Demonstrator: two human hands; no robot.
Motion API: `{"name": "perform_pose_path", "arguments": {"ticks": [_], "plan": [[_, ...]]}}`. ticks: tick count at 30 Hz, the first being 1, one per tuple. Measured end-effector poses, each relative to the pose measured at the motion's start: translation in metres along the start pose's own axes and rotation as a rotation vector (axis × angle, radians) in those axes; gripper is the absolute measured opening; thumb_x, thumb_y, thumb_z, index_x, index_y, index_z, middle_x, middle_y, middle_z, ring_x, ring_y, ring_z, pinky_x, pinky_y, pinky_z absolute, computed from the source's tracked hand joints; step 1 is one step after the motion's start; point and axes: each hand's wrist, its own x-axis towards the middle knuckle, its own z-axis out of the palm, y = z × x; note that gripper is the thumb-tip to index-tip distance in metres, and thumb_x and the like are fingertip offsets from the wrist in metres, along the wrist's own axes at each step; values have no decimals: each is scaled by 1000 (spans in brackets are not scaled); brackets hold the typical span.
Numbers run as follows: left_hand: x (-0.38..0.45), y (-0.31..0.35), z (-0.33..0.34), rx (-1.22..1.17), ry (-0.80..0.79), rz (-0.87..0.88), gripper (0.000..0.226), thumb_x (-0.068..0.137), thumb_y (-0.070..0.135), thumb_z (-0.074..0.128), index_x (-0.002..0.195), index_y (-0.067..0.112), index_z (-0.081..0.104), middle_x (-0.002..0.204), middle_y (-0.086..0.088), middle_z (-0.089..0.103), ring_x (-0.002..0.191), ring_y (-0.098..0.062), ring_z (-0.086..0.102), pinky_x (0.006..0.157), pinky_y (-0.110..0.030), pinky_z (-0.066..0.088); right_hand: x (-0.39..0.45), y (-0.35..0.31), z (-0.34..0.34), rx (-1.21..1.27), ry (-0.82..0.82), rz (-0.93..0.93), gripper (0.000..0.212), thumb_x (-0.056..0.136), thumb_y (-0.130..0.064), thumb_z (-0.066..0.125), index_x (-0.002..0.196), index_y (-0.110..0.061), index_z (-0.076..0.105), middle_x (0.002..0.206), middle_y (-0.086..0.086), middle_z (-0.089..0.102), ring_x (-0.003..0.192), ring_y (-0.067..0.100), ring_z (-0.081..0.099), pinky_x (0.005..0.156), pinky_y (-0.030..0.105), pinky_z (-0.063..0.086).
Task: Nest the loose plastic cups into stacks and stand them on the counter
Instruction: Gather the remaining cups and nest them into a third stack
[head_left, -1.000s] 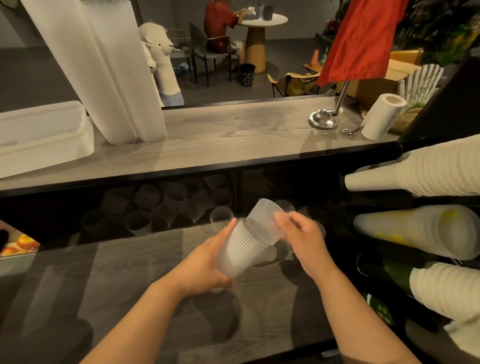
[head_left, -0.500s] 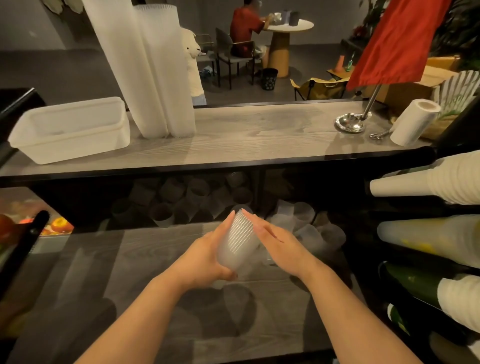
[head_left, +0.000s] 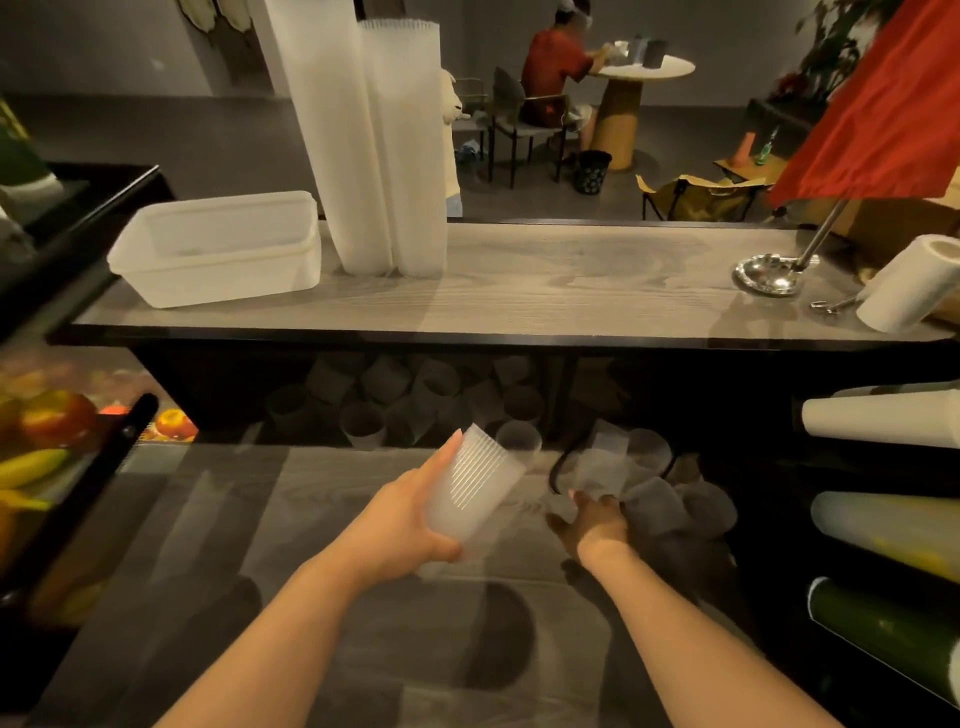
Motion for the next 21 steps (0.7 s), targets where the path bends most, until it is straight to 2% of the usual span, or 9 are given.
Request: {"name": "perform_pose_path", "arguments": {"ticks": [4, 9, 12, 14, 16, 18, 21], "plan": [[2, 3, 2, -23, -21, -22, 121, 70, 23, 81, 133, 81, -5, 123, 17, 45, 100, -12, 56, 71, -25, 58, 1, -3, 4, -2, 54, 21, 54, 102, -44, 38, 148, -17, 34, 142, 11, 48, 132, 27, 43, 105, 31, 36], [6, 5, 1, 3, -38, -39, 122, 71, 26, 82, 142, 73, -5, 129, 17, 42, 104, -11, 53, 77, -29, 60, 4, 3, 2, 470, 72, 98, 36, 97, -16, 48, 132, -12, 58, 132, 15, 58, 123, 30, 53, 99, 31, 40], [9, 6, 0, -11, -50, -44, 123, 71, 23, 83, 141, 74, -4, 131, 19, 41, 105, -10, 53, 76, -28, 61, 1, 13, -11, 679, 123, 177, 27, 98, -15, 49, 120, -8, 64, 109, 14, 66, 106, 31, 59, 85, 34, 44], [11, 8, 0, -17, -60, -42, 123, 71, 21, 82, 142, 73, -4, 136, 20, 39, 107, -11, 53, 75, -30, 61, -2, 18, -24, 815, 165, 227, 27, 101, -22, 47, 119, -9, 63, 106, 13, 65, 101, 31, 59, 81, 33, 45], [12, 10, 2, -9, -77, -33, 123, 70, 20, 81, 143, 72, -3, 139, 21, 37, 109, -11, 52, 76, -34, 62, -4, 21, -36, 1049, 168, 159, 29, 102, -25, 47, 124, -14, 62, 115, 12, 65, 105, 29, 61, 88, 40, 52], [12, 12, 3, 2, -91, -24, 123, 70, 20, 81, 144, 72, -3, 140, 22, 36, 110, -11, 51, 77, -38, 62, -8, 18, -51, 1386, 107, 75, 20, 101, -20, 52, 116, -18, 64, 113, 11, 66, 102, 29, 64, 80, 41, 57], [14, 18, 5, -2, -115, 1, 122, 69, 19, 80, 144, 72, -1, 143, 24, 34, 112, -8, 50, 79, -38, 61, -18, 14, -74, 1541, 4, -109, 21, 99, -8, 53, 111, -16, 68, 109, 12, 71, 100, 30, 68, 81, 44, 59]]}}
